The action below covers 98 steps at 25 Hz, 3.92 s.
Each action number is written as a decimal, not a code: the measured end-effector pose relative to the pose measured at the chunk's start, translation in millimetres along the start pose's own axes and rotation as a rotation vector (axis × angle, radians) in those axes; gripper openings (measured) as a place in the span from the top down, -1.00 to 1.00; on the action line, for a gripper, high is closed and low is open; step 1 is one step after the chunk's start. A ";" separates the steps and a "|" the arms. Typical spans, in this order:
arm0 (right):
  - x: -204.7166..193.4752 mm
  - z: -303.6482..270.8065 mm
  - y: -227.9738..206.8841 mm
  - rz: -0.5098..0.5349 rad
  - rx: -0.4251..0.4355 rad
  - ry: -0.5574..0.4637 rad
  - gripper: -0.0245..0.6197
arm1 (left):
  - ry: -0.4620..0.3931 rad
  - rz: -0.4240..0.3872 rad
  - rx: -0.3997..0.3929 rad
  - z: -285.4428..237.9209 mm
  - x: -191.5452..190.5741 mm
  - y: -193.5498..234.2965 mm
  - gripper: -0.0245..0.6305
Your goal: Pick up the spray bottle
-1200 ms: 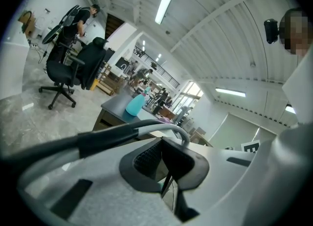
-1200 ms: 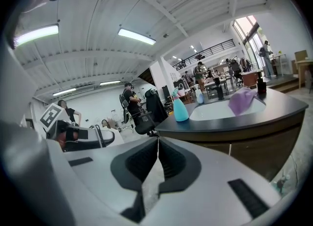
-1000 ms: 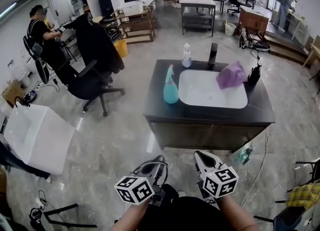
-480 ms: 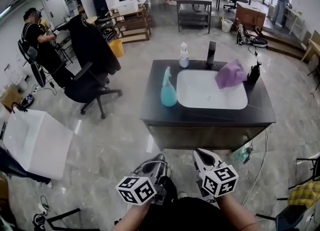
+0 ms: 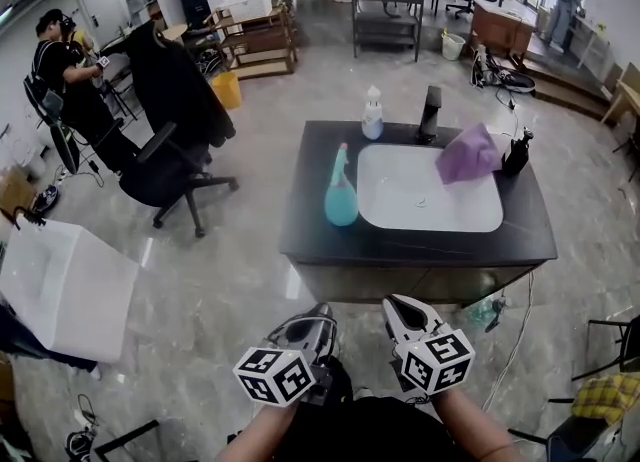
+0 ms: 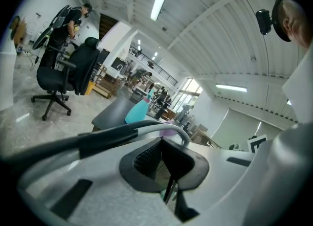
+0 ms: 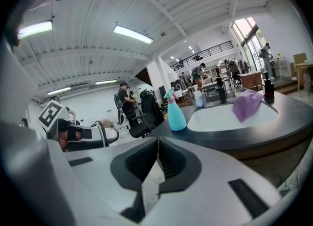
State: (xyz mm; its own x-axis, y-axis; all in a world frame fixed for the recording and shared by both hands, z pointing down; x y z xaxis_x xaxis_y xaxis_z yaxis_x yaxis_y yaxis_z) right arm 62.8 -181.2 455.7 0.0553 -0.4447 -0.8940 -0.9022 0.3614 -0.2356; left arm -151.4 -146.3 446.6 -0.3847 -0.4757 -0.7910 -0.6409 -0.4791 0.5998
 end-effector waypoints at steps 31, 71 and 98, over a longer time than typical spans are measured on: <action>66.7 -172.9 28.9 0.035 -0.080 -0.023 0.88 | 0.066 -0.090 -0.044 -50.4 99.1 130.1 0.90; 113.7 -278.7 39.7 0.290 -0.232 -0.166 0.32 | 0.055 -0.173 -0.074 -96.2 150.1 180.3 0.90; 105.9 -121.5 12.7 0.244 -0.147 -0.194 0.32 | 0.027 -0.194 -0.133 -76.0 104.2 68.0 0.90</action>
State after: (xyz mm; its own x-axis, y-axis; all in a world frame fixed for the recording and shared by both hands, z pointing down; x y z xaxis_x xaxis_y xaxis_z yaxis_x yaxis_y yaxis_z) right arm 5.2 -323.2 404.3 -0.1024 -0.1903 -0.9764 -0.9500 0.3097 0.0392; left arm -184.5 -284.5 414.2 -0.2439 -0.3834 -0.8908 -0.6070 -0.6560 0.4486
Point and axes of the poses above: the fingertips, and each gripper's own axes: z backward along the fingers, y to its left, x out of its top, the point moved 9 cm from there along z, backward along the fingers, and after that the axes turned 15 degrees about -x, right-handed, at the moved point
